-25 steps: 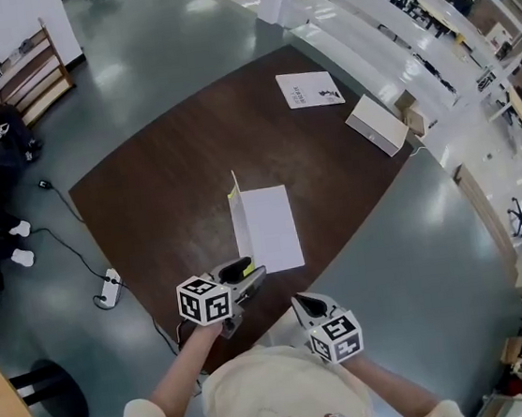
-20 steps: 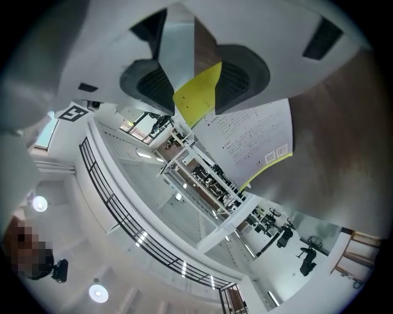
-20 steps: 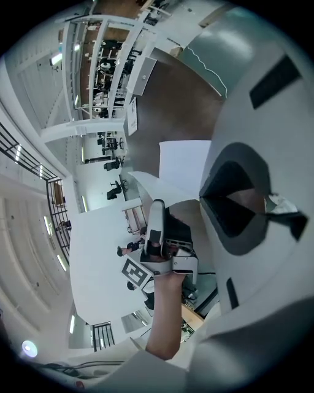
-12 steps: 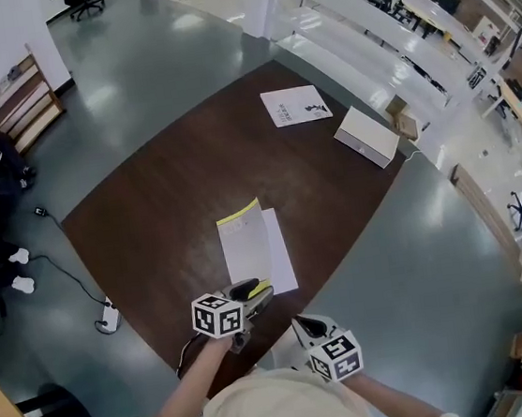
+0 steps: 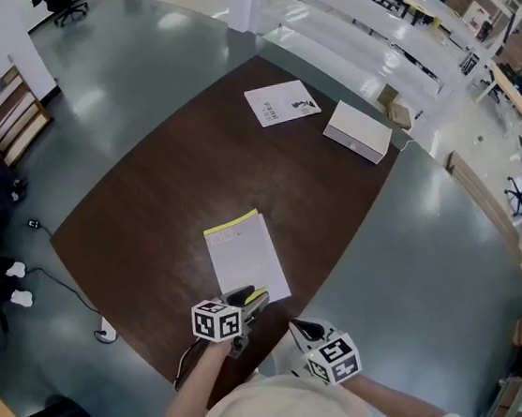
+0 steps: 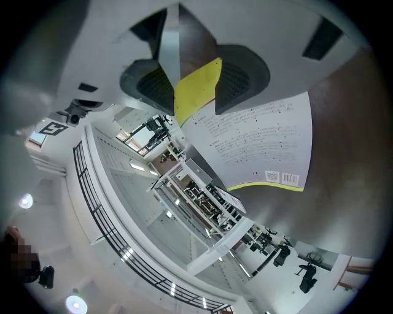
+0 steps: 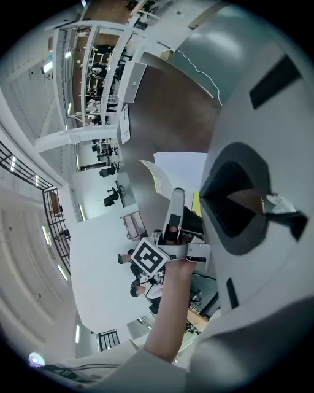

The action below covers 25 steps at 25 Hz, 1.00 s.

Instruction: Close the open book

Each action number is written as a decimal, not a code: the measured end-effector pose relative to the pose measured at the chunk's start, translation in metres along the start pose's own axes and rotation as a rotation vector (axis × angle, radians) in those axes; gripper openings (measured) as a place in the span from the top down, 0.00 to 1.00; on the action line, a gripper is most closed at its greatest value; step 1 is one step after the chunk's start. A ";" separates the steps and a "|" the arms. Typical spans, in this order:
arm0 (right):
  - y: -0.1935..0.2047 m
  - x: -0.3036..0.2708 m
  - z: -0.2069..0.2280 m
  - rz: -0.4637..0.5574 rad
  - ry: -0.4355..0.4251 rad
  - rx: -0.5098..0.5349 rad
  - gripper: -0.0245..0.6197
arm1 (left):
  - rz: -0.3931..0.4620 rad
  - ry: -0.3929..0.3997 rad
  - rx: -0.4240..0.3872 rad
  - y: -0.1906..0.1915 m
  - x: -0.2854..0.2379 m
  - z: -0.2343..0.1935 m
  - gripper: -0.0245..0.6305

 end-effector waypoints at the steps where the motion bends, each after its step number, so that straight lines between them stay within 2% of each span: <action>1: 0.000 -0.001 0.002 -0.003 -0.001 -0.001 0.95 | -0.008 -0.003 0.005 0.002 -0.004 -0.003 0.66; 14: -0.004 -0.012 0.028 -0.025 0.002 -0.042 0.95 | -0.135 -0.002 0.025 0.012 -0.050 -0.020 0.66; 17: -0.003 -0.011 0.035 -0.027 0.009 -0.055 0.95 | -0.168 -0.029 0.020 0.013 -0.057 -0.018 0.66; 22: -0.003 -0.011 0.040 -0.024 0.010 -0.064 0.95 | -0.219 -0.127 0.040 0.012 -0.066 -0.022 0.66; 25: -0.004 -0.009 0.043 -0.013 0.013 -0.064 0.95 | -0.222 -0.142 0.028 0.013 -0.071 -0.019 0.66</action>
Point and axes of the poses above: the fingertips, and each gripper's own axes: x backward along the fingers, z to its right, y out of its underside, the point moved 8 cm from there along x, backward along the fingers, and after that the axes turned 11 degrees about y, right-handed, at the moved point
